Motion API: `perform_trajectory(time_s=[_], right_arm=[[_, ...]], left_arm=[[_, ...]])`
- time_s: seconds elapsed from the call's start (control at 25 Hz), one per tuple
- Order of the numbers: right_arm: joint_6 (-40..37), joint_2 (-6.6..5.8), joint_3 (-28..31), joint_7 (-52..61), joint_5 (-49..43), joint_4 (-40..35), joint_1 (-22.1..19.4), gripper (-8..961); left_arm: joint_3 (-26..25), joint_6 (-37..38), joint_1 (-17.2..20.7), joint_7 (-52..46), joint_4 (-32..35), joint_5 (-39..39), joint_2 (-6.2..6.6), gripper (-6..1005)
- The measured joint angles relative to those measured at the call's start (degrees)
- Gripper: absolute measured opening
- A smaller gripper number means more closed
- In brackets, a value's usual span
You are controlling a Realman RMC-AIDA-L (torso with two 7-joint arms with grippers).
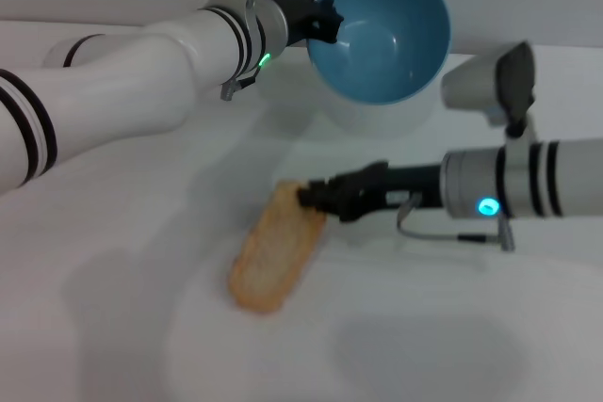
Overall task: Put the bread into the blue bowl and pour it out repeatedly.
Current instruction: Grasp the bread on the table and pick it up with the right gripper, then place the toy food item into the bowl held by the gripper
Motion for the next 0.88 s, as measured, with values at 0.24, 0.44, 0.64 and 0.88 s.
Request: perform_trajectory(time_s=[0.24, 0.44, 0.64, 0.88], right_arm=[[-7.3, -0.78, 13.6, -3.7, -7.2, -5.8, -2.2, 152], [-14.0, -0.8, 25.7, -3.7, -14.3, -13.5, -5.5, 124], [-20.7, -0.82, 37.4, -3.6, -18.4, -19.3, -7.8, 77], [-26.8, -1.5, 51.9, -3.6, -22.1, -21.8, -9.7, 69]], left_arm=[[-1.1, 1.6, -0.8, 0.3, -1.8, 0.2, 0.11, -1], [-1.2, 2.3, -0.9, 0.6, -1.9, 0.4, 0.23, -1], [-0.8, 3.2, -2.4, 2.0, -3.1, 0.7, 0.33, 0], [-0.6, 6.9, -6.1, 2.5, -6.4, 0.7, 0.03, 0]])
